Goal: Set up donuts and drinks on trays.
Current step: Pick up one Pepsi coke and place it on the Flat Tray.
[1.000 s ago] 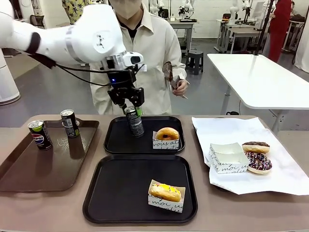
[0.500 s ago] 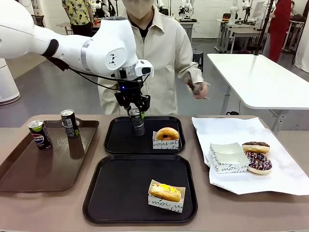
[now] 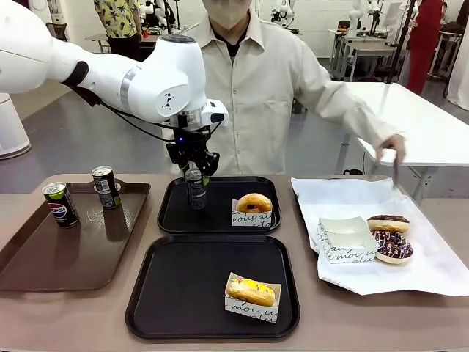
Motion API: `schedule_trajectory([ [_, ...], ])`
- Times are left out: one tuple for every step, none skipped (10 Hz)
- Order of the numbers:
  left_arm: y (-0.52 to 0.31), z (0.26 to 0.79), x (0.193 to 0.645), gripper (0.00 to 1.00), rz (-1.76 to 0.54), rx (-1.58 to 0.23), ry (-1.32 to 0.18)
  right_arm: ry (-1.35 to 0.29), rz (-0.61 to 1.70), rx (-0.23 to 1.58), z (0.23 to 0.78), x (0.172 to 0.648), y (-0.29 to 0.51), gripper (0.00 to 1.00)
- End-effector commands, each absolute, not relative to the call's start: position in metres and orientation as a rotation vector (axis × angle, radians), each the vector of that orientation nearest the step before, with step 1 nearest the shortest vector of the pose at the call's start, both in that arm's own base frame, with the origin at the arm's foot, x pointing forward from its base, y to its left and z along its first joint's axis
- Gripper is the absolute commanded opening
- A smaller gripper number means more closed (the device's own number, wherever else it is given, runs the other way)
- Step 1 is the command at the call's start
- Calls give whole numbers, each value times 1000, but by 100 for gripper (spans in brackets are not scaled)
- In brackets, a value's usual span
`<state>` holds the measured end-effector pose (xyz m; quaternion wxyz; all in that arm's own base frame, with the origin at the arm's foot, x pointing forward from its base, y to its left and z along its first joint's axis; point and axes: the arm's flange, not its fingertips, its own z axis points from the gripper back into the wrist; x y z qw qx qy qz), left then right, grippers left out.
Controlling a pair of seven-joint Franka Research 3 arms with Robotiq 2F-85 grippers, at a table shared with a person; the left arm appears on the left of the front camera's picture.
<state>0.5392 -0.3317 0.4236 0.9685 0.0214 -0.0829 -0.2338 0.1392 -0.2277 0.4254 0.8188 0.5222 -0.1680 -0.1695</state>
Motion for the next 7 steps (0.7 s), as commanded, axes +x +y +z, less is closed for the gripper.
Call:
schedule_trajectory([
  [-332,420,537,58,-436,87,-181,-381,-346,1135,425,139,-228,100],
  [-332,418,537,58,-437,91,-179,-381,-346,1135,425,139,-228,100],
  [-331,418,537,75,-430,90,-171,-381,-346,1135,425,139,-228,100],
  [-331,419,537,98,-426,87,-162,-381,-346,1135,425,139,-228,100],
  [-331,421,537,100,-427,77,-153,-381,-346,1135,425,139,-228,100],
  [-329,425,536,100,-422,66,-149,-381,-346,1135,425,139,-228,100],
  [-327,431,534,100,-418,53,-149,-381,-346,1135,425,139,-228,100],
])
